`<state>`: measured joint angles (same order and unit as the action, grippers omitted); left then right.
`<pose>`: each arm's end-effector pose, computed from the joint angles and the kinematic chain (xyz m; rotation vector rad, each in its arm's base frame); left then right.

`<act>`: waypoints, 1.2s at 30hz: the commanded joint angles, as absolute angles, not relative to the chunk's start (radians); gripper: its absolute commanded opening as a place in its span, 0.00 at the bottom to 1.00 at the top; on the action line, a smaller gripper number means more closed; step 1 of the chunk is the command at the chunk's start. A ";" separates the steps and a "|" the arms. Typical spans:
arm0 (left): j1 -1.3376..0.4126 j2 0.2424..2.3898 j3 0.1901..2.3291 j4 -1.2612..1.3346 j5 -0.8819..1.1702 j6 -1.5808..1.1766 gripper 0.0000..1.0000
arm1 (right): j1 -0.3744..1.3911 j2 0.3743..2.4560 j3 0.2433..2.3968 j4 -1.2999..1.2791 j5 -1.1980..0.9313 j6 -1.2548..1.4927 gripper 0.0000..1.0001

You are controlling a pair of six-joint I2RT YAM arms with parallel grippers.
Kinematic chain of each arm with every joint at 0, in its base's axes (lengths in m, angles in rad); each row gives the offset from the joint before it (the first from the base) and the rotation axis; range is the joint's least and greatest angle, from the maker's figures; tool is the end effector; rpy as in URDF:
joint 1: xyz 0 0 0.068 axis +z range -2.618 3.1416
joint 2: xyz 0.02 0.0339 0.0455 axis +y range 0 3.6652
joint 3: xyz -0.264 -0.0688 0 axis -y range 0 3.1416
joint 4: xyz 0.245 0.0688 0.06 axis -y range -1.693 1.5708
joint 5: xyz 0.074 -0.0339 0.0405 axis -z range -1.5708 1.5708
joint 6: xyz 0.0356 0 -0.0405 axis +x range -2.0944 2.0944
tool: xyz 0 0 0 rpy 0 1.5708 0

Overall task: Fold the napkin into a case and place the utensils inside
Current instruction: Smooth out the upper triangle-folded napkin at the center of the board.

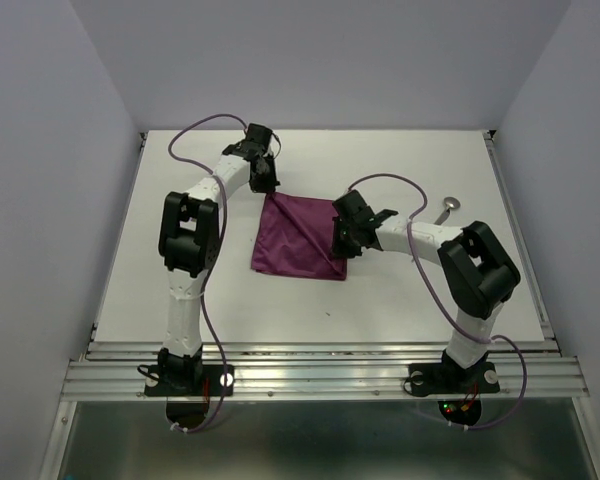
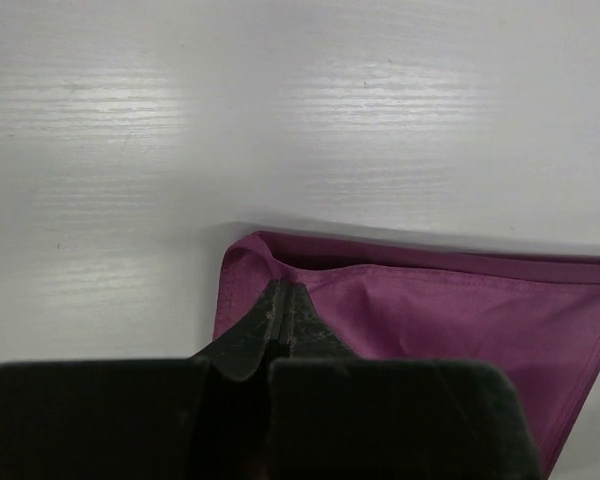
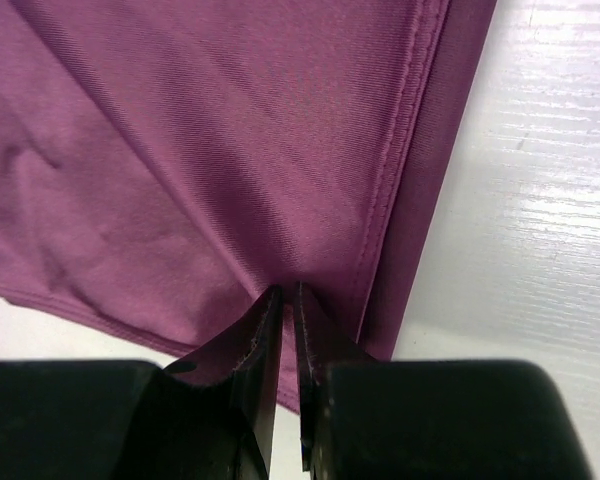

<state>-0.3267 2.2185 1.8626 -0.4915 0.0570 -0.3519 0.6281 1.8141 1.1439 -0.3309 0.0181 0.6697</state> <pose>0.4751 -0.1631 0.2128 -0.0044 2.4518 -0.3746 0.3014 0.2181 0.1723 0.0619 2.6407 0.4484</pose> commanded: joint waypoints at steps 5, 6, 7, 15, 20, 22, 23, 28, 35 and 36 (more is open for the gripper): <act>-0.314 2.247 1.847 -0.491 0.015 -0.339 0.00 | 0.630 1.845 1.138 -0.301 0.032 0.652 0.15; -0.314 2.243 1.842 -0.489 0.011 -0.336 0.00 | 0.630 1.842 1.137 -0.302 0.032 0.650 0.15; -0.314 2.241 1.844 -0.491 0.009 -0.334 0.00 | 0.630 1.838 1.137 -0.302 0.031 0.646 0.15; -0.314 2.148 1.838 -0.489 0.028 -0.341 0.00 | 0.630 1.730 1.149 -0.331 0.048 0.634 0.16; -0.324 2.103 1.824 -0.489 0.060 -0.337 0.00 | 0.630 1.694 1.118 -0.347 0.022 0.649 0.16; -0.330 2.106 1.816 -0.488 0.071 -0.334 0.00 | 0.630 1.680 1.095 -0.347 0.009 0.663 0.16; -0.331 2.111 1.815 -0.488 0.071 -0.336 0.00 | 0.630 1.675 1.085 -0.345 0.008 0.667 0.16; -0.344 2.141 1.813 -0.477 0.078 -0.339 0.00 | 0.630 1.704 1.006 -0.314 -0.037 0.684 0.15; -0.345 2.209 1.862 -0.485 0.057 -0.334 0.00 | 0.630 1.730 0.999 -0.305 -0.026 0.680 0.15; -0.345 2.215 1.870 -0.491 0.055 -0.333 0.00 | 0.630 1.717 1.003 -0.305 -0.026 0.677 0.15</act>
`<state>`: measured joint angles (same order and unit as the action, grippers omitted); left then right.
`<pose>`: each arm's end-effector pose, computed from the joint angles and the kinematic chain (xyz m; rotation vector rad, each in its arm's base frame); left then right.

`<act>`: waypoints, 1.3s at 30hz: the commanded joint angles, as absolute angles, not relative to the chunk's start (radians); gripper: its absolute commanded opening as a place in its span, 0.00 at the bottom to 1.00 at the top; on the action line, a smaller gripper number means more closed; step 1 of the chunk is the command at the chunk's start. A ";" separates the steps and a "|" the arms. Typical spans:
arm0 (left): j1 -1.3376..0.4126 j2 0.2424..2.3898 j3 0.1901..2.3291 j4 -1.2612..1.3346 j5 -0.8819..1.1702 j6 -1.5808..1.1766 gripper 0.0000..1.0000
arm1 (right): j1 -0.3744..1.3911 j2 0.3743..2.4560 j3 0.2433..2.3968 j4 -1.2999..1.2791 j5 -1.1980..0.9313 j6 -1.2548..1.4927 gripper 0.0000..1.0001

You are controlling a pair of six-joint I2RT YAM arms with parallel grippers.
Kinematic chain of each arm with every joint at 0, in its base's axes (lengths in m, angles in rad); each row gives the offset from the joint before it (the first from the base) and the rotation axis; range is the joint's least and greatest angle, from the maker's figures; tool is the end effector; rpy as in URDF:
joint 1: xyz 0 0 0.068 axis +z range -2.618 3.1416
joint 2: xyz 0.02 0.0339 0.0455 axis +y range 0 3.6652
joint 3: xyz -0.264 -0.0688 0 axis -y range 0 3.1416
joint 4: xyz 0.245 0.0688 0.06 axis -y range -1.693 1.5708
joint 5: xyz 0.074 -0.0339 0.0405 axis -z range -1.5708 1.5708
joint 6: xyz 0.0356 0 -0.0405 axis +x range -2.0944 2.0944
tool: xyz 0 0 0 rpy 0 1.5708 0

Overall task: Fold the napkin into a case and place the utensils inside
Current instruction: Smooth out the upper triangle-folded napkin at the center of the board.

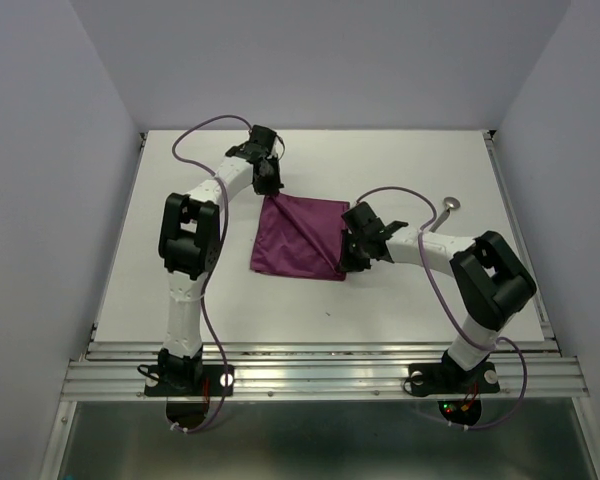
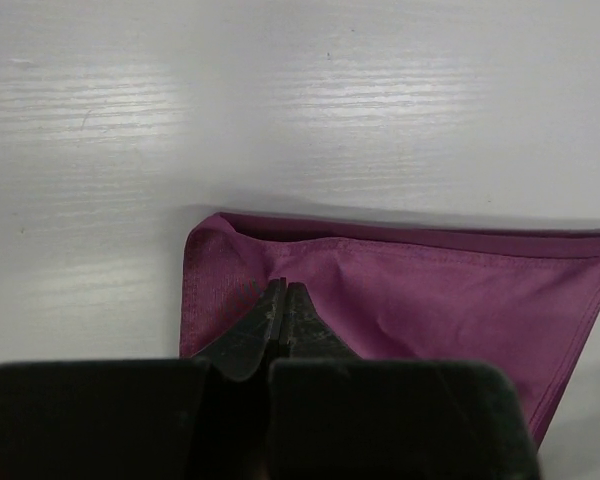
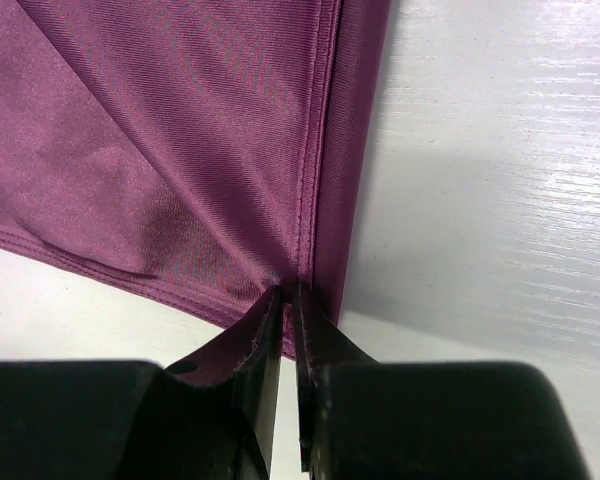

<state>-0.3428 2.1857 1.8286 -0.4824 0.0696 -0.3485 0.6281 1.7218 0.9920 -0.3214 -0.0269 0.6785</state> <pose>0.4663 -0.1690 0.2182 0.0256 2.4469 -0.3975 0.2719 0.1986 0.1607 0.0585 2.7064 0.4663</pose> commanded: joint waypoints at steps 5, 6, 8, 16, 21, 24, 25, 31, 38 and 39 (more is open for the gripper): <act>-0.344 2.220 1.881 -0.497 0.037 -0.325 0.00 | 0.630 1.684 1.061 -0.330 -0.006 0.660 0.15; -0.344 2.221 1.882 -0.497 0.029 -0.322 0.00 | 0.630 1.681 1.087 -0.331 -0.005 0.658 0.15; -0.342 2.232 1.899 -0.506 0.023 -0.319 0.00 | 0.630 1.695 1.118 -0.330 -0.005 0.647 0.15; -0.334 2.273 1.888 -0.514 -0.026 -0.316 0.00 | 0.630 1.825 1.255 -0.304 -0.012 0.630 0.15; -0.334 2.247 1.868 -0.497 -0.015 -0.322 0.00 | 0.630 1.910 1.235 -0.269 -0.034 0.640 0.15; -0.334 2.237 1.879 -0.505 -0.012 -0.322 0.00 | 0.630 1.931 1.223 -0.268 -0.032 0.640 0.15; -0.334 2.226 1.881 -0.508 -0.006 -0.322 0.00 | 0.630 1.925 1.218 -0.270 -0.031 0.637 0.14; -0.350 2.139 1.815 -0.482 0.055 -0.334 0.00 | 0.630 1.855 1.259 -0.288 -0.014 0.620 0.15; -0.359 2.131 1.811 -0.482 0.045 -0.348 0.00 | 0.630 1.928 1.394 -0.291 -0.038 0.614 0.15; -0.357 2.138 1.828 -0.492 0.037 -0.345 0.00 | 0.630 1.939 1.410 -0.291 -0.038 0.612 0.15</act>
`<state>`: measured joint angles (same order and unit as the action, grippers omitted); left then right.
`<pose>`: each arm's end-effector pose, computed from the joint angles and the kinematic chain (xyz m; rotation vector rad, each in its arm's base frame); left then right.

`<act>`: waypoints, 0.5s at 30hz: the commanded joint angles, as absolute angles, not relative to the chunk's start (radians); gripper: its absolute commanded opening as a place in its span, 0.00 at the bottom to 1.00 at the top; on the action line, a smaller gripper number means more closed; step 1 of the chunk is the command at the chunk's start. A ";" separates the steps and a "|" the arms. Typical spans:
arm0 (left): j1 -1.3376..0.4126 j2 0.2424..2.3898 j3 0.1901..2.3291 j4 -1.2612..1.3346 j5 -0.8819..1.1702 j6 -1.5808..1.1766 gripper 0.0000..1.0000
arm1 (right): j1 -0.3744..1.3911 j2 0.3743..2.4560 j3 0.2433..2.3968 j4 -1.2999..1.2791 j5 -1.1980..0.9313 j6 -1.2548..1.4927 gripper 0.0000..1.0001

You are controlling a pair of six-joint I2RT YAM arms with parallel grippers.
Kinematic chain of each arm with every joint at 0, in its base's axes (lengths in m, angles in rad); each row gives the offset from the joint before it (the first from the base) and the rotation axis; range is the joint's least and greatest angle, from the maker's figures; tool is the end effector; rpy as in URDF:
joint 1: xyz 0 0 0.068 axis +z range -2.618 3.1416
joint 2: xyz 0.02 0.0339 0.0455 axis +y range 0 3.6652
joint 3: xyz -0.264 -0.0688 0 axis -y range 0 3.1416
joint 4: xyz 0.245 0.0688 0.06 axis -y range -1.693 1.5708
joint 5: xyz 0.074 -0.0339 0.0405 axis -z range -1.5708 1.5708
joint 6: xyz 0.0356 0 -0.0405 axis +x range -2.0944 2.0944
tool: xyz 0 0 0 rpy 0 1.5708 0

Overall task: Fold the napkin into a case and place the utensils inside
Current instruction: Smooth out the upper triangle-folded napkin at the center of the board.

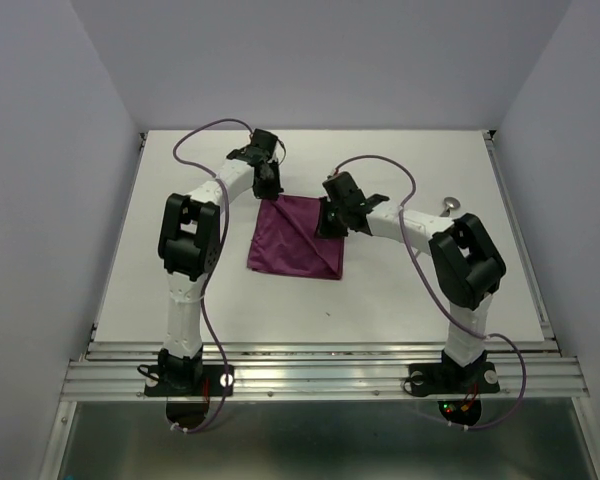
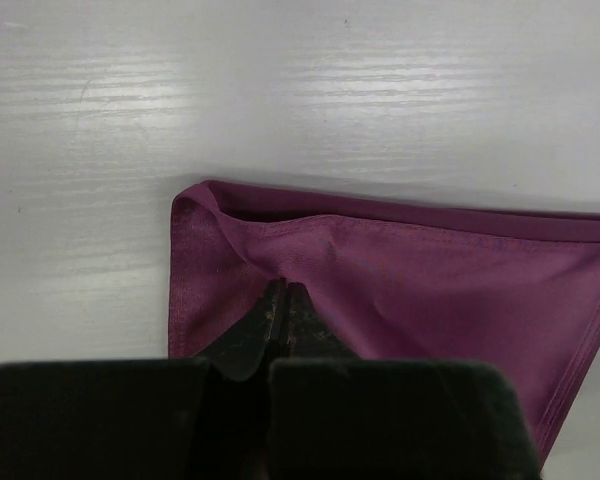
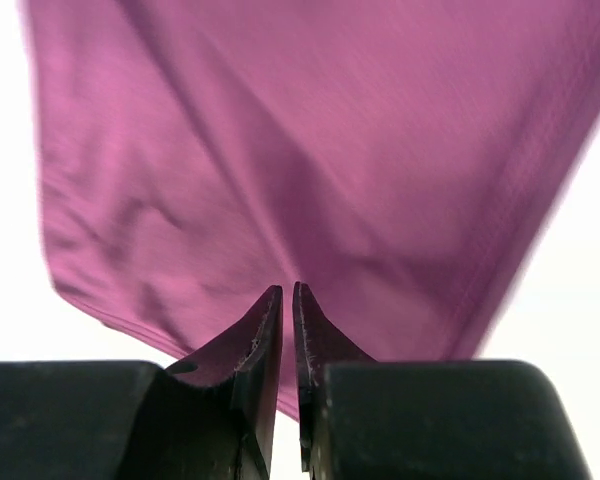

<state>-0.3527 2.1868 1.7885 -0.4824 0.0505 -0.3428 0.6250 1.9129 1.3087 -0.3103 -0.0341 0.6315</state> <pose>0.4605 -0.1714 0.2048 0.0349 2.4850 -0.3634 0.3327 0.2415 0.1856 -0.0066 2.5754 0.5509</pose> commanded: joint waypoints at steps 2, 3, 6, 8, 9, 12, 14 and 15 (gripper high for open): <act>-0.353 2.149 1.855 -0.502 0.023 -0.342 0.00 | 0.630 1.962 1.458 -0.291 -0.035 0.611 0.15; -0.351 2.151 1.861 -0.502 0.018 -0.344 0.00 | 0.630 1.986 1.476 -0.291 -0.035 0.609 0.15; -0.344 2.169 1.893 -0.503 0.011 -0.339 0.00 | 0.630 2.026 1.535 -0.291 -0.040 0.611 0.15; -0.338 2.198 1.931 -0.525 0.011 -0.337 0.00 | 0.630 2.066 1.561 -0.291 -0.049 0.614 0.15; -0.336 2.210 1.942 -0.531 -0.029 -0.334 0.00 | 0.630 2.080 1.581 -0.290 -0.051 0.615 0.15; -0.325 2.246 1.965 -0.538 -0.049 -0.331 0.00 | 0.630 2.126 1.601 -0.291 -0.061 0.618 0.15; -0.316 2.278 1.973 -0.537 -0.043 -0.333 0.00 | 0.630 2.152 1.603 -0.291 -0.064 0.620 0.15; -0.313 2.289 1.976 -0.540 -0.040 -0.331 0.00 | 0.630 2.158 1.600 -0.291 -0.064 0.620 0.15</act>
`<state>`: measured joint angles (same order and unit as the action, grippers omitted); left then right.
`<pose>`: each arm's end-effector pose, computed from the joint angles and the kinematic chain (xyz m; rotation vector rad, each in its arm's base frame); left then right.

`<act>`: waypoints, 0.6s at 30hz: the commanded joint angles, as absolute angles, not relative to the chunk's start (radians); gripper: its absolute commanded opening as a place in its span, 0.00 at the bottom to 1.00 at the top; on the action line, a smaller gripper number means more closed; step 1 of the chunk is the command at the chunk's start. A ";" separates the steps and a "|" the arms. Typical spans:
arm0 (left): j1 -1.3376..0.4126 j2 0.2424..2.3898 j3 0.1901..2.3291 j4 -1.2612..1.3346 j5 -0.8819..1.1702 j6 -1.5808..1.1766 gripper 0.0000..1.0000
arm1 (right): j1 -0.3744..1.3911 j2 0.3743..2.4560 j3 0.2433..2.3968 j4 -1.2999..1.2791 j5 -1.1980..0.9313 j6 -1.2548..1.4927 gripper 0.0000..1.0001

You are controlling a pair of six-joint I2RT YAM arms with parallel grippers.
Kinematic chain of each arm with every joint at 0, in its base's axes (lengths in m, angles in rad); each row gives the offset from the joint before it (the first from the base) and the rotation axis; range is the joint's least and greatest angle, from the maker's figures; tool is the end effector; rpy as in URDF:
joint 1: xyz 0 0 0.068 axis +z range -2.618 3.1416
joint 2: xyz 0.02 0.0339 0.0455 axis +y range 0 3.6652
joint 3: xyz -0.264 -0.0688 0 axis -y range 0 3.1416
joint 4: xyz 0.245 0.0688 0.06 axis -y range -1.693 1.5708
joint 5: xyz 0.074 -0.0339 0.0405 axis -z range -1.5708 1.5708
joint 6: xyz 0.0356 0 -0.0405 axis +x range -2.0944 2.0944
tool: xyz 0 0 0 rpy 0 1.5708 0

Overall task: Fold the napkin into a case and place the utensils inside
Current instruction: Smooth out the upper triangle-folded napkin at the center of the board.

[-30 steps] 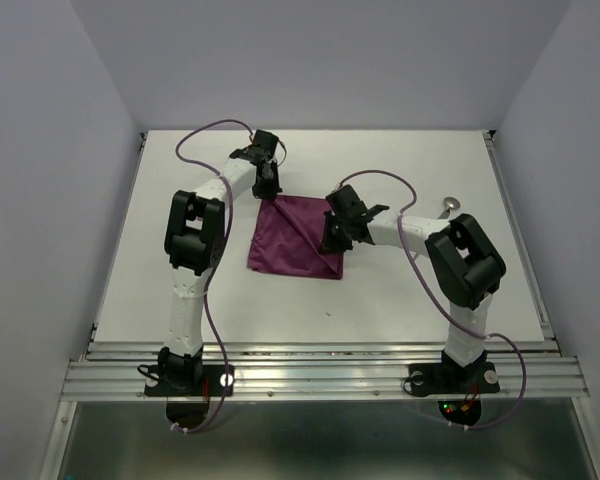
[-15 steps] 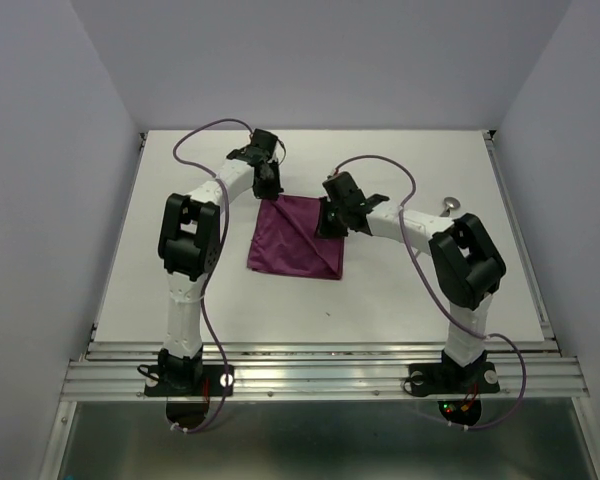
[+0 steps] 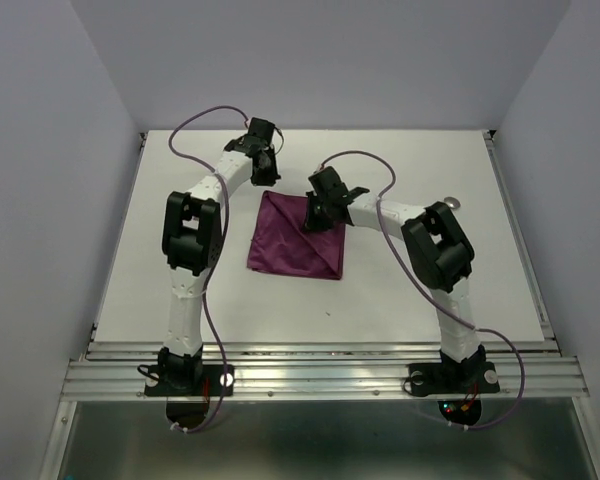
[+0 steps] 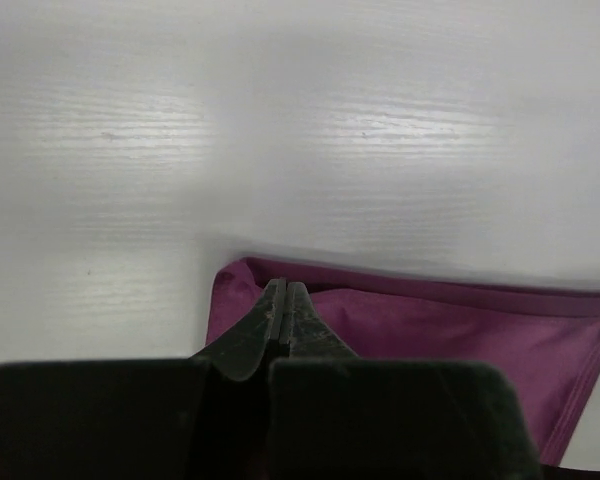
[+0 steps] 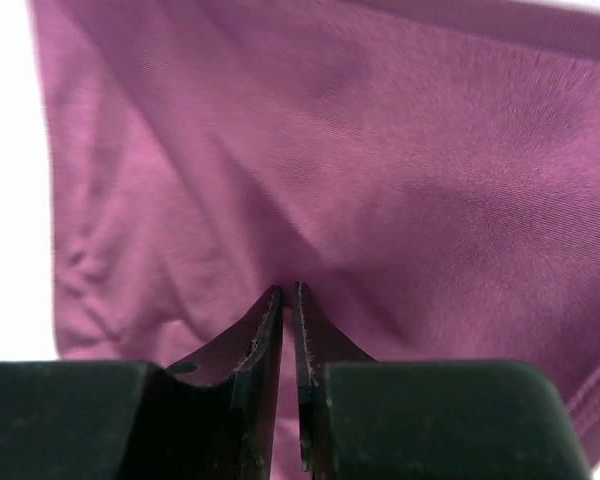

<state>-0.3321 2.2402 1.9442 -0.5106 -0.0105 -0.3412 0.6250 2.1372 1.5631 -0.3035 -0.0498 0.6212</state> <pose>0.4837 -0.1664 0.2273 -0.0160 2.3993 -0.3066 0.3801 0.2764 0.1693 -0.0277 2.5440 0.5877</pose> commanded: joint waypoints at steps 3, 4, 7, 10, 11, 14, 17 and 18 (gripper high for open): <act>-0.313 2.310 1.965 -0.538 -0.035 -0.331 0.00 | 0.630 2.169 1.585 -0.290 -0.060 0.621 0.15; -0.311 2.312 1.951 -0.531 -0.032 -0.333 0.00 | 0.630 2.166 1.577 -0.291 -0.058 0.621 0.15; -0.311 2.313 1.936 -0.522 -0.032 -0.330 0.00 | 0.630 2.138 1.572 -0.291 -0.048 0.620 0.15; -0.310 2.313 1.945 -0.535 -0.040 -0.330 0.00 | 0.630 2.088 1.571 -0.299 -0.034 0.611 0.15; -0.308 2.309 1.948 -0.535 -0.041 -0.331 0.00 | 0.630 2.074 1.571 -0.302 -0.023 0.606 0.15; -0.308 2.251 1.942 -0.528 -0.051 -0.339 0.00 | 0.630 2.002 1.539 -0.307 -0.011 0.598 0.15; -0.310 2.189 1.927 -0.520 -0.066 -0.348 0.00 | 0.630 1.930 1.471 -0.307 -0.014 0.598 0.15; -0.310 2.175 1.921 -0.520 -0.069 -0.348 0.00 | 0.630 1.913 1.451 -0.307 -0.018 0.600 0.15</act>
